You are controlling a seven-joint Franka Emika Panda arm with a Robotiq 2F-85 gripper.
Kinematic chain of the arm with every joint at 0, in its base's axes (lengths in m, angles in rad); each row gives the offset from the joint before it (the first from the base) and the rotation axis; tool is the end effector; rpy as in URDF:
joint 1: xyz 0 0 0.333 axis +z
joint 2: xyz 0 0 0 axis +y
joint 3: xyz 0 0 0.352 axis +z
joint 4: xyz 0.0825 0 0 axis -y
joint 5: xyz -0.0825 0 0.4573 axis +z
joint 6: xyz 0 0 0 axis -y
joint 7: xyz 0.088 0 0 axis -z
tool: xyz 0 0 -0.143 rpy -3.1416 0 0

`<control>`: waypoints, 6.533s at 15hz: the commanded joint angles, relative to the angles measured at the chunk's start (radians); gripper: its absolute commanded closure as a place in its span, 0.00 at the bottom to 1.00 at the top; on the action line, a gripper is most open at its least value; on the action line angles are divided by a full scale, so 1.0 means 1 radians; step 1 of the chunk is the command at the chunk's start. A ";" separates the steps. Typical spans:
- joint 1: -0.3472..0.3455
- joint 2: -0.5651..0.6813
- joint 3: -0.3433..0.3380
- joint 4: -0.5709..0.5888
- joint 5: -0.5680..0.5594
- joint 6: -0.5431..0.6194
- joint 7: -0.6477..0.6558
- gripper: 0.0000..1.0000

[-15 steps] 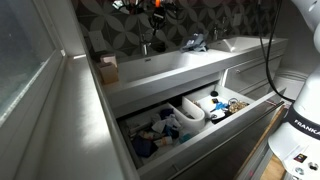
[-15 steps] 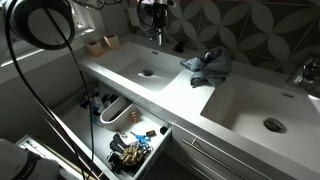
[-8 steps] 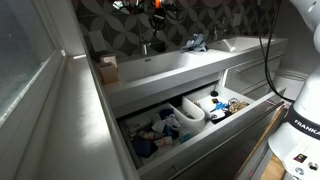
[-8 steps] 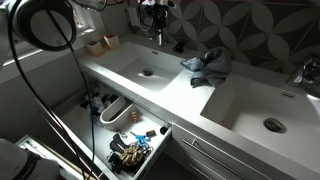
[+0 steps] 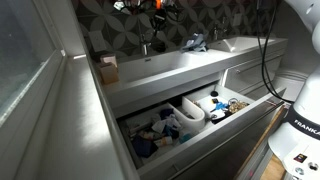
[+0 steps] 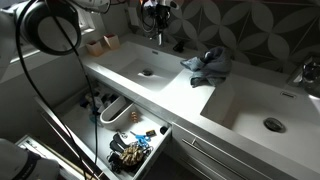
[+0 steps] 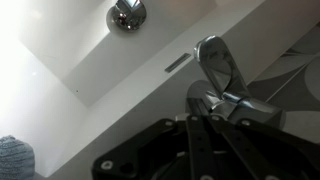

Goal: Open and close the tap

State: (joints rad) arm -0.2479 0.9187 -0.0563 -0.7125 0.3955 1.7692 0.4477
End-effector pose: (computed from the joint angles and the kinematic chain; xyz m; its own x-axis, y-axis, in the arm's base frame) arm 0.8773 -0.2011 0.4142 0.7163 -0.6969 -0.0345 -0.6585 -0.6588 -0.3638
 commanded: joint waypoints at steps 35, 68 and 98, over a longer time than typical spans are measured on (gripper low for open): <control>0.192 -0.243 -0.106 -0.070 -0.319 -0.112 -0.206 1.00; 0.114 -0.153 -0.055 -0.075 -0.039 0.043 -0.059 1.00; 0.113 -0.043 -0.103 -0.052 -0.009 0.151 0.026 1.00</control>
State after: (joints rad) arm -0.1373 0.8571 -0.1501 -0.8013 0.3980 1.9375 0.4510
